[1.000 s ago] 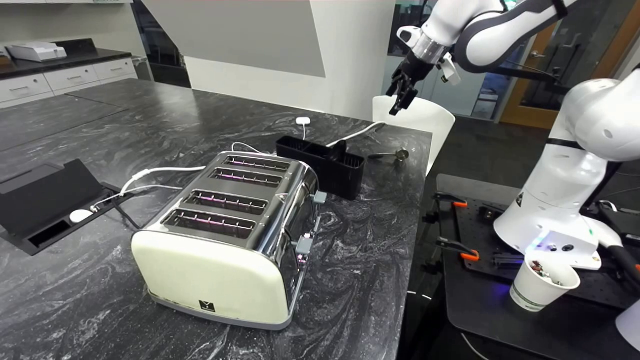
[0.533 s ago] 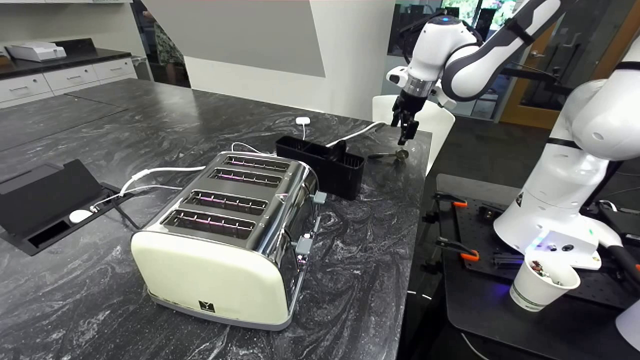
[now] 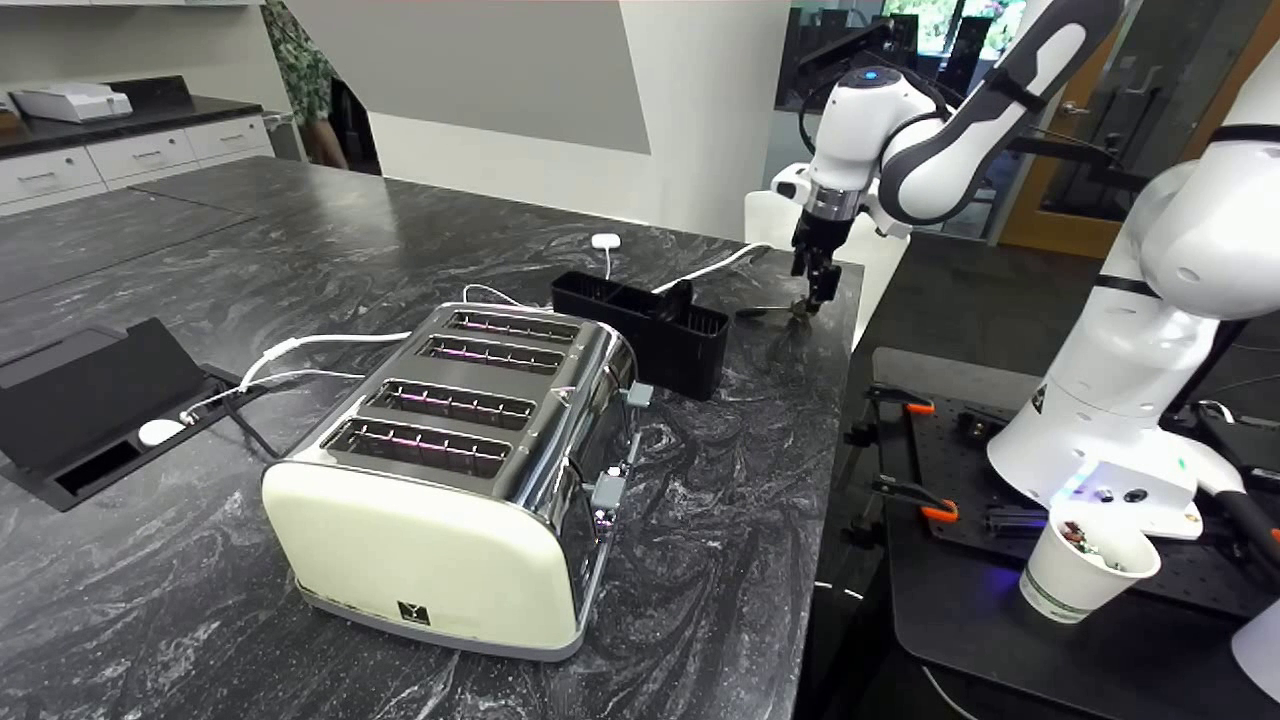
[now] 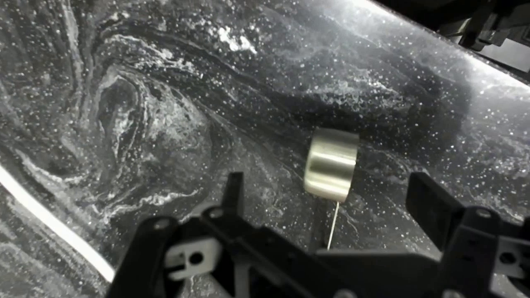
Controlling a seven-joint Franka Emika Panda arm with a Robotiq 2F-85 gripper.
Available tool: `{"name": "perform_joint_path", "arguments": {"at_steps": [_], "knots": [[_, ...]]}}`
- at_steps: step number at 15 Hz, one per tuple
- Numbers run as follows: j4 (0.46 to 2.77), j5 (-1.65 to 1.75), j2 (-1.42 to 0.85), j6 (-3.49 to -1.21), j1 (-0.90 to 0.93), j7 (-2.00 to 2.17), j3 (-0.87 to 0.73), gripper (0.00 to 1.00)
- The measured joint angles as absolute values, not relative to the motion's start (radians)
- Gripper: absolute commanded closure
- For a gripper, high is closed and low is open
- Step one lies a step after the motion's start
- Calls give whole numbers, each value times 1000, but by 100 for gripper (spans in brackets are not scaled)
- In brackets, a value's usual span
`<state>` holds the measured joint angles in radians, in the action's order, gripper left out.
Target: Pick up the scoop and put it in the object
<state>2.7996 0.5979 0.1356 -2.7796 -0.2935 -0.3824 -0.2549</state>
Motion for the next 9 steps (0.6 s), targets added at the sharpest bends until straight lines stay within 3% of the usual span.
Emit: {"name": "perform_joint_path", "arguments": {"at_steps": [9], "knots": [[2782, 465, 72, -2779, -252, -362, -246, 0]]}}
